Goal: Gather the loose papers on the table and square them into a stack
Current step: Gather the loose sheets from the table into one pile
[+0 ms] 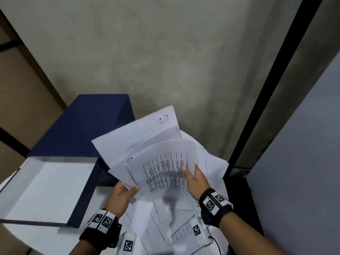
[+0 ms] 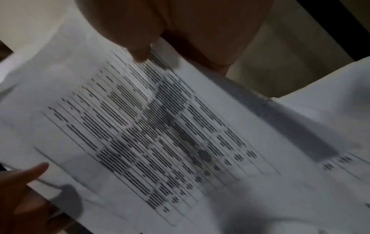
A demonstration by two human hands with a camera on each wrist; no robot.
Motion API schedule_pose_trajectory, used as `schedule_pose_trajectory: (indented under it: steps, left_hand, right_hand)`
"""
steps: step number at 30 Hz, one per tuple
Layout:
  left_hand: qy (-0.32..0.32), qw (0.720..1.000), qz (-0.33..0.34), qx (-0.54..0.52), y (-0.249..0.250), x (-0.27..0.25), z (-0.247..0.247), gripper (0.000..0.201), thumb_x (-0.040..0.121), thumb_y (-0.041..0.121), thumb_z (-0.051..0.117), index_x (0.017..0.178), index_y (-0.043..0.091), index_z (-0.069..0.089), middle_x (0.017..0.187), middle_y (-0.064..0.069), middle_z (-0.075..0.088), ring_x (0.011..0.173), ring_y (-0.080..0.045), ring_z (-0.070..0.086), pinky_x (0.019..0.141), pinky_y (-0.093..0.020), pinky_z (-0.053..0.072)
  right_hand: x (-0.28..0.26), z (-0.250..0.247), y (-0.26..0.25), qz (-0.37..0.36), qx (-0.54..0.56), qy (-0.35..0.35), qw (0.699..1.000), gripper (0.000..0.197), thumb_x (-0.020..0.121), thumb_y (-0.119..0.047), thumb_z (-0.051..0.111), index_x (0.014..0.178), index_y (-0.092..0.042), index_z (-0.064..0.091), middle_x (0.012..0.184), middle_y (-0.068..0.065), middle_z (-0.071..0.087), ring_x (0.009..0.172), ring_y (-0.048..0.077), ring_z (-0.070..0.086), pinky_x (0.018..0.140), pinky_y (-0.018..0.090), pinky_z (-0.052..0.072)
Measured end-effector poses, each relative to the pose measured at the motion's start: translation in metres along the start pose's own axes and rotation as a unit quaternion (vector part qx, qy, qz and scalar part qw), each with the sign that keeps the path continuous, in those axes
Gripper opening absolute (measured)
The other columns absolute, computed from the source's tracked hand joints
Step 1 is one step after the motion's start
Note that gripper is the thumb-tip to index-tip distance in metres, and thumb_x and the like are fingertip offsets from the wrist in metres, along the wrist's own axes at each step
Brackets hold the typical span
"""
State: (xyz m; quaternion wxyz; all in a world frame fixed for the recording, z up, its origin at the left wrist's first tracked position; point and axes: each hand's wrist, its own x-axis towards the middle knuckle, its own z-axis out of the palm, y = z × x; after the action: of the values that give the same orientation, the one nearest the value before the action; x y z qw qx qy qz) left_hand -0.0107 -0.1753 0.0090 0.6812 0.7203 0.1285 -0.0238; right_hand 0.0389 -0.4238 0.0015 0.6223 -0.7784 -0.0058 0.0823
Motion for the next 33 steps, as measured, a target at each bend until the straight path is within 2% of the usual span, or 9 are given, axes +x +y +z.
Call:
schedule_pose_trajectory:
  steps: [3, 6, 8, 13, 17, 21, 26, 30, 33]
  left_hand:
    - [-0.035, 0.997, -0.008, 0.066, -0.019, -0.001, 0.001, 0.025, 0.090, -0.004, 0.057, 0.113, 0.005, 0.063, 0.089, 0.023, 0.074, 0.087, 0.005, 0.068, 0.081, -0.016, 0.054]
    - [-0.054, 0.989, -0.013, 0.135, -0.027, -0.002, 0.004, 0.020, 0.093, 0.008, 0.057, 0.106, 0.022, 0.064, 0.080, 0.040, 0.066, 0.085, 0.020, 0.062, 0.074, -0.002, 0.045]
    - [-0.047, 0.985, -0.016, 0.162, -0.027, -0.002, 0.006, 0.019, 0.093, 0.016, 0.058, 0.096, 0.034, 0.063, 0.076, 0.043, 0.064, 0.080, 0.022, 0.060, 0.076, -0.008, 0.043]
    - [0.017, 0.988, -0.046, 0.146, -0.029, -0.004, -0.002, 0.014, 0.086, 0.018, 0.069, 0.098, 0.017, 0.065, 0.085, 0.016, 0.067, 0.082, -0.003, 0.063, 0.063, -0.006, 0.042]
    - [0.034, 0.971, -0.095, 0.219, -0.050, -0.007, -0.020, 0.024, 0.089, 0.025, 0.065, 0.107, 0.009, 0.064, 0.089, 0.000, 0.069, 0.085, -0.022, 0.062, 0.075, -0.024, 0.045]
    - [0.075, 0.943, -0.177, 0.273, -0.083, -0.012, -0.041, 0.035, 0.090, 0.026, 0.063, 0.115, 0.001, 0.064, 0.103, -0.016, 0.071, 0.094, -0.032, 0.064, 0.089, -0.038, 0.049]
    - [0.099, 0.911, -0.266, 0.299, -0.098, -0.024, -0.062, 0.035, 0.090, 0.028, 0.062, 0.110, -0.001, 0.066, 0.111, -0.020, 0.069, 0.099, -0.032, 0.063, 0.092, -0.033, 0.043]
    - [0.101, 0.891, -0.308, 0.318, -0.109, -0.025, -0.070, 0.049, 0.089, 0.037, 0.060, 0.120, 0.000, 0.061, 0.119, -0.021, 0.065, 0.110, -0.037, 0.061, 0.099, -0.037, 0.045]
    - [0.110, 0.884, -0.320, 0.323, -0.098, -0.027, -0.064, 0.052, 0.091, 0.032, 0.061, 0.130, -0.002, 0.053, 0.131, -0.021, 0.057, 0.120, -0.036, 0.054, 0.102, -0.034, 0.040]
  right_hand:
    - [-0.006, 0.001, 0.013, 0.040, -0.067, -0.016, 0.997, 0.040, 0.097, -0.028, 0.051, 0.136, -0.019, 0.045, 0.118, -0.011, 0.057, 0.116, 0.011, 0.054, 0.095, 0.018, 0.037]
    - [-0.008, 0.001, 0.019, 0.051, -0.118, -0.021, 0.991, 0.038, 0.097, -0.025, 0.052, 0.133, -0.014, 0.049, 0.113, -0.010, 0.056, 0.107, 0.008, 0.051, 0.092, 0.016, 0.035]
    - [-0.006, 0.001, 0.019, 0.059, -0.126, -0.012, 0.990, 0.035, 0.097, -0.027, 0.052, 0.129, -0.012, 0.054, 0.114, -0.007, 0.059, 0.106, 0.010, 0.053, 0.091, 0.017, 0.036]
    - [-0.004, 0.005, 0.012, 0.083, -0.086, -0.072, 0.990, 0.022, 0.096, -0.034, 0.053, 0.113, -0.021, 0.058, 0.110, -0.002, 0.066, 0.101, 0.015, 0.061, 0.091, 0.028, 0.046]
    - [-0.002, 0.012, 0.029, 0.110, -0.147, -0.174, 0.967, 0.027, 0.094, -0.039, 0.054, 0.114, -0.022, 0.058, 0.115, -0.001, 0.067, 0.100, 0.019, 0.064, 0.084, 0.031, 0.050]
    - [-0.004, 0.004, 0.071, 0.178, -0.137, -0.113, 0.968, 0.010, 0.090, -0.020, 0.054, 0.093, -0.027, 0.060, 0.097, 0.000, 0.064, 0.075, 0.019, 0.061, 0.063, 0.031, 0.052]
    - [0.004, -0.021, 0.106, 0.213, -0.202, 0.075, 0.953, 0.044, 0.089, -0.023, 0.062, 0.130, -0.013, 0.050, 0.135, 0.010, 0.055, 0.120, 0.028, 0.055, 0.103, 0.035, 0.044]
    - [0.024, -0.026, 0.115, 0.301, -0.235, 0.099, 0.919, 0.084, 0.083, -0.048, 0.064, 0.147, -0.009, 0.026, 0.150, 0.015, 0.032, 0.136, 0.036, 0.035, 0.107, 0.047, 0.040]
    - [0.038, -0.020, 0.116, 0.344, -0.277, 0.083, 0.893, 0.095, 0.078, -0.059, 0.065, 0.145, -0.005, 0.025, 0.147, 0.019, 0.029, 0.136, 0.039, 0.029, 0.106, 0.051, 0.037]
